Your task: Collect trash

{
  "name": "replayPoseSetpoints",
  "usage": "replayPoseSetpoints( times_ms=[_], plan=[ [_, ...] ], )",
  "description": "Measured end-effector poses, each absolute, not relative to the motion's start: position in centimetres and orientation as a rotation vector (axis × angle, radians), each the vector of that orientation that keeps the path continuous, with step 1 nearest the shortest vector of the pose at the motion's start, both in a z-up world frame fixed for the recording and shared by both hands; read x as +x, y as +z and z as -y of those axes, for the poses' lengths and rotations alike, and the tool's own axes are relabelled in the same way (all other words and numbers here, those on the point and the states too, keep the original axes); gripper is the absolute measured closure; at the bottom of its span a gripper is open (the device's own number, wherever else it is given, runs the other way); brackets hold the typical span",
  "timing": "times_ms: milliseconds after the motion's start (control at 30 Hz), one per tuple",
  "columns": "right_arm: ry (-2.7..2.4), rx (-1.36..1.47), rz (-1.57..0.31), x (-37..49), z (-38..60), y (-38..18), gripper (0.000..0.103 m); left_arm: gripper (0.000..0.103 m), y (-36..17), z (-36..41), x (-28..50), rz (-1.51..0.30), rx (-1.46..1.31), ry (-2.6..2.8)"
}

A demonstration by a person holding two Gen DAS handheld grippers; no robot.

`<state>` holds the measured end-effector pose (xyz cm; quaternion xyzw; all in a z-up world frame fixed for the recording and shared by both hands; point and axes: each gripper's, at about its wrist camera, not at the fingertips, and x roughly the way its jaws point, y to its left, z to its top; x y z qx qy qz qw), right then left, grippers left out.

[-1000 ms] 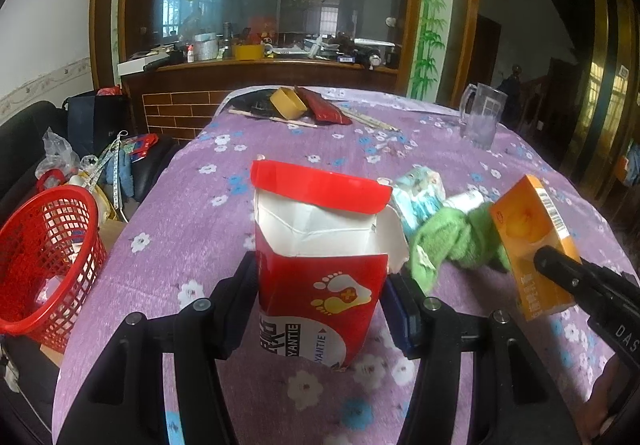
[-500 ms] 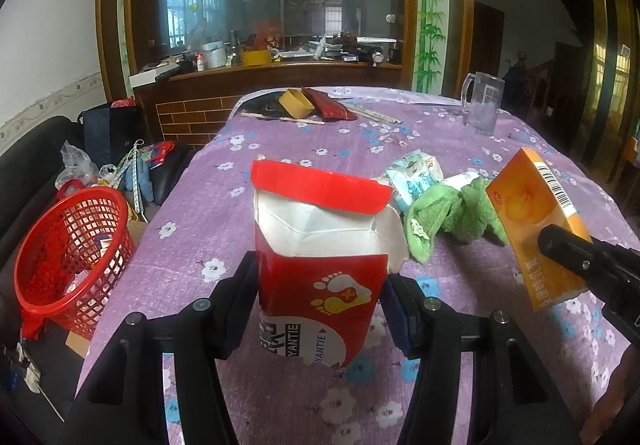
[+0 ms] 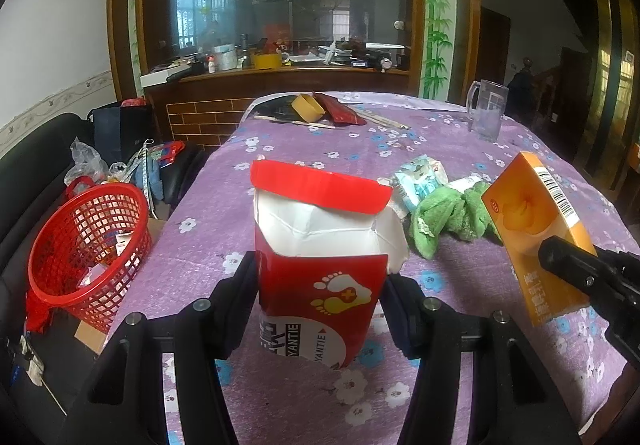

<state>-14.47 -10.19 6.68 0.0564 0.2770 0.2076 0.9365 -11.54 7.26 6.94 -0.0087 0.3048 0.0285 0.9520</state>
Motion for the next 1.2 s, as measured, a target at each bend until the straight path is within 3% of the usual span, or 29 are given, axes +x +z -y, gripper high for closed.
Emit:
replayPoseSetpoints(
  times_ms=[1200],
  plan=[
    [0.54,0.04,-0.608,-14.5,4.4,6.4,0.078,0.047,6.6,-12.6,-11.8,-0.64,-0.094,0.157]
  ],
)
